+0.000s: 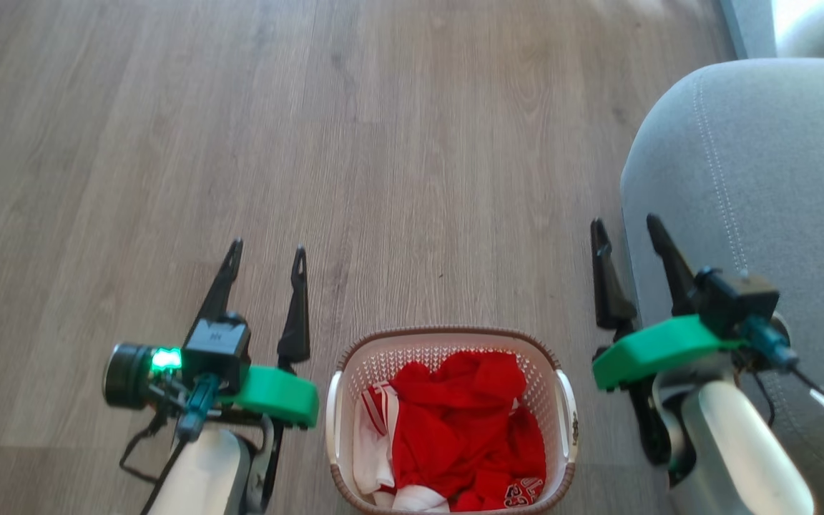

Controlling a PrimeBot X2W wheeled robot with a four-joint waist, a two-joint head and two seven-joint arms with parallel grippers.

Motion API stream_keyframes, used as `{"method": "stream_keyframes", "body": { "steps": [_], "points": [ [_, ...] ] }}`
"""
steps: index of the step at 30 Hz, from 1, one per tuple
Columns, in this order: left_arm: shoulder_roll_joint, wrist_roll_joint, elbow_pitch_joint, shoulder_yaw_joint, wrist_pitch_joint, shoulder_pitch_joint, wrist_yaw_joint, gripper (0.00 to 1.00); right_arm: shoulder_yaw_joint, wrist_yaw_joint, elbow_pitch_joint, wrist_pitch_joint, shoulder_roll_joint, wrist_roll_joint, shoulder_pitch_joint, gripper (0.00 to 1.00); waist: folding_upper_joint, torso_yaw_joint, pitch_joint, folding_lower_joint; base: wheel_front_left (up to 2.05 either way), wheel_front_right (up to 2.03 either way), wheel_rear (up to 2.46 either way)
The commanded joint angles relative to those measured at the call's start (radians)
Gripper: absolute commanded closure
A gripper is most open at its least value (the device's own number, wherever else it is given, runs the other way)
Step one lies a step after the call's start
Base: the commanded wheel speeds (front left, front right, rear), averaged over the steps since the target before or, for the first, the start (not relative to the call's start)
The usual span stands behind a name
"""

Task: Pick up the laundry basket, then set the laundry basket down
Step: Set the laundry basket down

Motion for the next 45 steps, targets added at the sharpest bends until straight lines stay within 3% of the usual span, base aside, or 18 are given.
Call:
{"method": "stream_keyframes", "body": {
  "steps": [1, 11, 22, 34, 45],
  "points": [
    [-0.006, 0.001, -0.036, 0.052, -0.009, -0.013, -0.010, 0.00, 0.026, 0.007, -0.045, -0.012, 0.012, -0.003, 0.004, 0.00, 0.0000, 0.001, -0.010, 0.0001, 0.00, 0.00, 0.00],
    [-0.030, -0.023, -0.036, 0.090, -0.009, 0.048, -0.086, 0.00, 0.024, 0.007, -0.068, -0.012, 0.012, 0.008, 0.086, 0.00, 0.0000, 0.011, -0.030, 0.0001, 0.00, 0.00, 0.00],
    [-0.036, -0.006, -0.045, 0.104, -0.009, 0.047, -0.115, 0.00, 0.019, 0.007, -0.070, -0.012, 0.013, 0.011, 0.081, 0.00, 0.0000, 0.007, -0.026, 0.0001, 0.00, 0.00, 0.00],
    [-0.036, -0.193, -0.002, 0.110, -0.009, 0.049, -0.163, 0.00, 0.013, 0.007, -0.058, -0.012, 0.013, -0.001, 0.078, 0.00, 0.0000, 0.002, -0.026, 0.0001, 0.00, 0.00, 0.00],
    [-0.036, -0.227, 0.016, 0.107, -0.009, 0.042, -0.175, 0.00, -0.005, 0.007, -0.047, -0.012, 0.013, 0.000, 0.077, 0.00, 0.0000, -0.009, -0.026, 0.0001, 0.00, 0.00, 0.00]
  ]
}}
